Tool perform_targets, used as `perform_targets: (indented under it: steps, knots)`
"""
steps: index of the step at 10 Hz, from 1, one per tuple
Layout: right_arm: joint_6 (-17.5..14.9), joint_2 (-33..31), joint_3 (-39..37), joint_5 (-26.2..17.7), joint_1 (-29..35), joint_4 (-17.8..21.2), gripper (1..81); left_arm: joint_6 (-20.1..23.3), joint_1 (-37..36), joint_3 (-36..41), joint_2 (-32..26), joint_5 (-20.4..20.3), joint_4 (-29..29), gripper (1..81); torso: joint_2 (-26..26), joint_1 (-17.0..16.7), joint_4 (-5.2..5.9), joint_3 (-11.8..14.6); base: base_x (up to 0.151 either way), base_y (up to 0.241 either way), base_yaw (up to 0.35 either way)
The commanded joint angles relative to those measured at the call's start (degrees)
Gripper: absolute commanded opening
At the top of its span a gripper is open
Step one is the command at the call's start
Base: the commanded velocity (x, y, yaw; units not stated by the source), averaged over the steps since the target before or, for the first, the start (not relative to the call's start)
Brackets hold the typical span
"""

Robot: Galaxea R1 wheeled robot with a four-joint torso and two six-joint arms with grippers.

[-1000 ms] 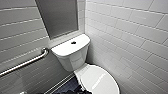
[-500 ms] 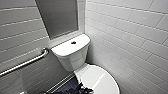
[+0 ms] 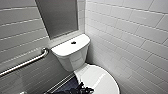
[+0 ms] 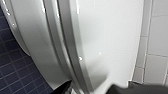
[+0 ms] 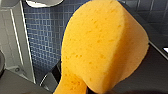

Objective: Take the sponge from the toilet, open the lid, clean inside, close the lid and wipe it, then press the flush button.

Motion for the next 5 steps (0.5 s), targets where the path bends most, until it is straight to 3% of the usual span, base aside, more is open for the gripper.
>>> perform_targets:
  steps: [1,5]
  knots:
    - [0.0,-2.1,0.9,-2.3,0.3,-1.6,1.0,-0.2,-6.7,0.0,1.8,4.0,-1.5,81.1,0.0,0.0,0.0,0.0,0.0,0.0,0.0]
    - [0.0,-2.0,0.7,-2.3,0.2,-1.6,1.0,-0.3,-7.5,-0.4,2.9,4.0,-1.7,81.1,0.0,0.0,0.0,0.0,0.0,0.0,0.0]
